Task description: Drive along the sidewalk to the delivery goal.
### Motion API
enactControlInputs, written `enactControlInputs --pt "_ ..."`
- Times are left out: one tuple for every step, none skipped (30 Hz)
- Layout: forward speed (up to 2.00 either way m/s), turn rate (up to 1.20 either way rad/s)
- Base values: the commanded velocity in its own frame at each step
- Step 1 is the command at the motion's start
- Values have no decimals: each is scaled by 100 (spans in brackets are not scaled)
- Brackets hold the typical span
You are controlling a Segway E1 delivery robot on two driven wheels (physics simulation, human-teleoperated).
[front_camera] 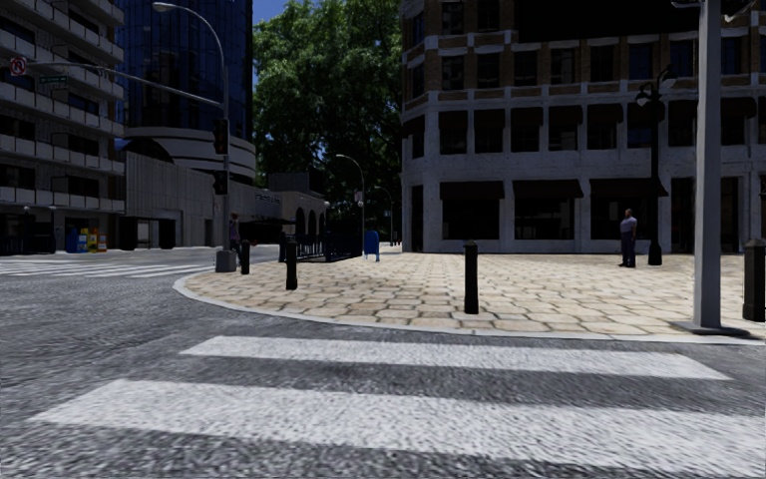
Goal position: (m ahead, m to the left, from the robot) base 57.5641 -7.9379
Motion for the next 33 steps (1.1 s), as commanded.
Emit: enactControlInputs --pt "200 0" --pt "200 0" --pt "200 0" --pt "200 0" --pt "200 0" --pt "200 0" --pt "200 0" --pt "200 0" --pt "200 0" --pt "200 0" --pt "200 0" --pt "200 0" --pt "200 0" --pt "200 0" --pt "200 0" --pt "200 0" --pt "200 0" --pt "200 0" --pt "200 0" --pt "200 0" --pt "200 0" --pt "200 0" --pt "200 0" --pt "200 0" --pt "200 0" --pt "200 0" --pt "200 0" --pt "200 0" --pt "200 0" --pt "200 0" --pt "200 0" --pt "200 0" --pt "200 0"
